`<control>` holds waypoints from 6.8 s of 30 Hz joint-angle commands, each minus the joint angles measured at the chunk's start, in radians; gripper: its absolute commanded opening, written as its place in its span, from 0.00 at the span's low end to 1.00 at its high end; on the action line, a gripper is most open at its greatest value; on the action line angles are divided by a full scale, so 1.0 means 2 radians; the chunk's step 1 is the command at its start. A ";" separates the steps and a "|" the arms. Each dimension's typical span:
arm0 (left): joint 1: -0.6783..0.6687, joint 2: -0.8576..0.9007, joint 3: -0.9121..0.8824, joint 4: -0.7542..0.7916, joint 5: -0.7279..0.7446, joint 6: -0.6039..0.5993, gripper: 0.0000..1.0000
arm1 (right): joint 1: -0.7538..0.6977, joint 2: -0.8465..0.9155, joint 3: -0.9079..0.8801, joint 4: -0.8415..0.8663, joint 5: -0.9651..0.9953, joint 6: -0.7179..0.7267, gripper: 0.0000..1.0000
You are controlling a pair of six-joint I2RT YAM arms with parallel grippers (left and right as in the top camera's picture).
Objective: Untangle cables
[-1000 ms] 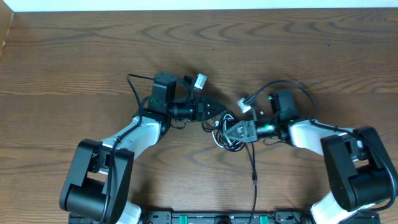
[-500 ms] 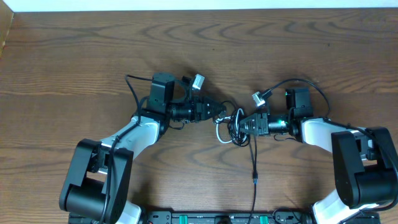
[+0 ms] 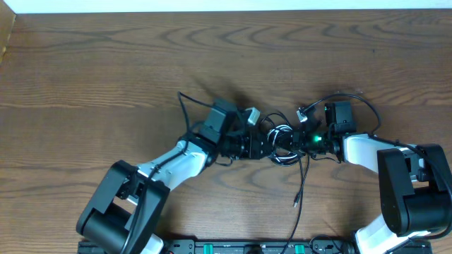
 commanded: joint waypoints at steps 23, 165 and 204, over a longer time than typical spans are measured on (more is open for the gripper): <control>-0.012 0.001 -0.002 -0.036 -0.173 -0.029 0.50 | 0.024 -0.003 -0.003 0.031 0.020 0.029 0.25; -0.013 -0.313 0.002 -0.155 -0.267 -0.002 0.07 | 0.321 -0.118 0.292 -0.462 0.700 0.096 0.01; -0.013 -0.315 0.002 -0.326 -0.729 -0.052 0.07 | -0.119 -0.229 0.299 -0.562 0.718 0.129 0.01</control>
